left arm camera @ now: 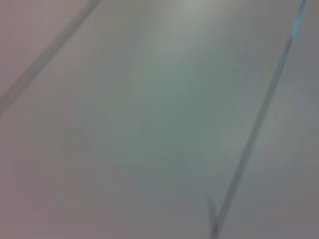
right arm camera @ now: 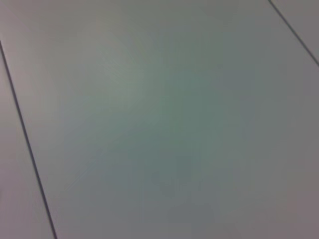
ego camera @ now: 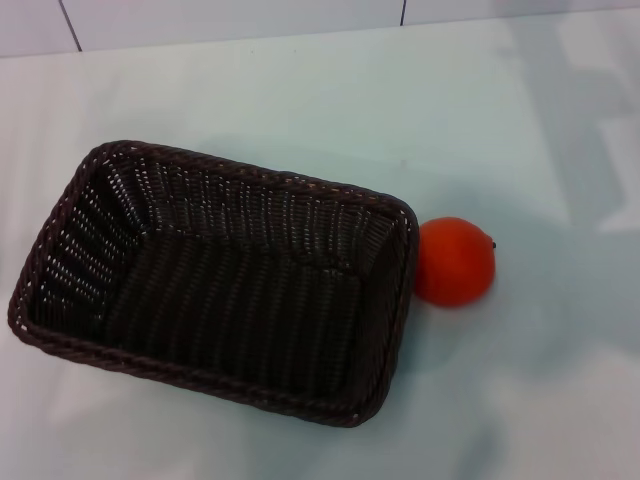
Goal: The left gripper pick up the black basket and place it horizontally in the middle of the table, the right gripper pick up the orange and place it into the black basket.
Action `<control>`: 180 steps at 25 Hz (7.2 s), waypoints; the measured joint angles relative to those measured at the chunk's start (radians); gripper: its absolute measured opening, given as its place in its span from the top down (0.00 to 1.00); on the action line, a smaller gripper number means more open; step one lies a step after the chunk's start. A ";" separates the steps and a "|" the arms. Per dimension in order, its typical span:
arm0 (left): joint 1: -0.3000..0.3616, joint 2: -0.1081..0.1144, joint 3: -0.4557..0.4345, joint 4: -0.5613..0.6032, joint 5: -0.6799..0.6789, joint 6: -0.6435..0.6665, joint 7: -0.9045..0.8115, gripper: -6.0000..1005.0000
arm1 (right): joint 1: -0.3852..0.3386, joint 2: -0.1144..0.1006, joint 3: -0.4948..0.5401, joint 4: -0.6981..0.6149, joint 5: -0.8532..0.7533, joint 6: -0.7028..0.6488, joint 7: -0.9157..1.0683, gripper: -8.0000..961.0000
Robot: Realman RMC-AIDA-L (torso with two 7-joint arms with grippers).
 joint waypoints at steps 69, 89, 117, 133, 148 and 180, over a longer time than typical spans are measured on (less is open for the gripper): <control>-0.261 -0.005 0.833 1.145 1.587 0.023 -1.741 0.41 | -0.059 0.000 0.010 0.032 0.008 0.110 0.026 0.19; -0.156 -0.004 0.654 1.281 1.216 0.114 -1.716 0.82 | -0.084 -0.005 0.058 0.025 0.008 0.134 0.026 0.19; 0.191 -0.017 0.649 1.027 0.737 -0.242 -1.678 0.82 | -0.084 -0.007 0.098 -0.017 0.008 0.201 0.023 0.19; 0.191 -0.017 0.667 0.917 0.707 -0.295 -1.592 0.82 | -0.078 -0.006 0.099 -0.011 0.008 0.224 0.025 0.19; 0.183 -0.017 0.721 0.843 0.702 -0.334 -1.588 0.81 | -0.074 -0.006 0.092 -0.014 0.006 0.218 0.025 0.19; 0.076 0.000 0.178 0.481 0.308 -0.148 -0.489 0.29 | -0.104 -0.176 -0.363 -0.715 -1.080 0.138 1.104 0.08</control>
